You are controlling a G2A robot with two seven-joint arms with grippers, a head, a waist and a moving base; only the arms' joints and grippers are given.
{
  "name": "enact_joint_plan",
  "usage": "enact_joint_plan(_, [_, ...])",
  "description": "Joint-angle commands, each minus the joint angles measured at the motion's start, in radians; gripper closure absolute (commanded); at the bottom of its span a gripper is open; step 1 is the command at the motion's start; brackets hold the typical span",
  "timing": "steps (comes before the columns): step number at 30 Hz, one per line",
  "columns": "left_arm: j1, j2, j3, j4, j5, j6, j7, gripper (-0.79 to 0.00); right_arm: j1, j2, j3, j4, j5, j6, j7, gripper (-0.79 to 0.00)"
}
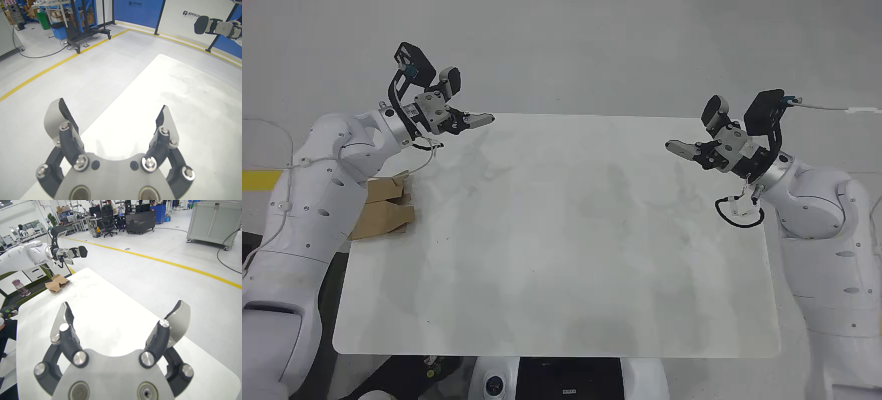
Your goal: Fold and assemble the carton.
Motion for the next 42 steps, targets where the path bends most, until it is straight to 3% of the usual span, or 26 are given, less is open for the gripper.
enact_joint_plan(1, [0.000,0.000,0.000,0.000,0.000,0.000,0.000,-0.785,0.000,0.000,0.000,0.000,0.000,0.000,0.000,-0.784])
enact_joint_plan(32, [0.014,-0.001,-0.002,0.004,-0.034,-0.003,0.003,-0.785,0.000,0.000,0.000,0.000,0.000,0.000,0.000,-0.785])
enact_joint_plan(37, [0.048,0.008,-0.045,0.022,-0.302,-0.049,-0.144,-0.785,0.000,0.000,0.000,0.000,0.000,0.000,0.000,-0.785])
enact_joint_plan(42, [0.060,0.037,-0.108,0.054,-0.562,-0.076,-0.373,-0.785,0.000,0.000,0.000,0.000,0.000,0.000,0.000,-0.785])
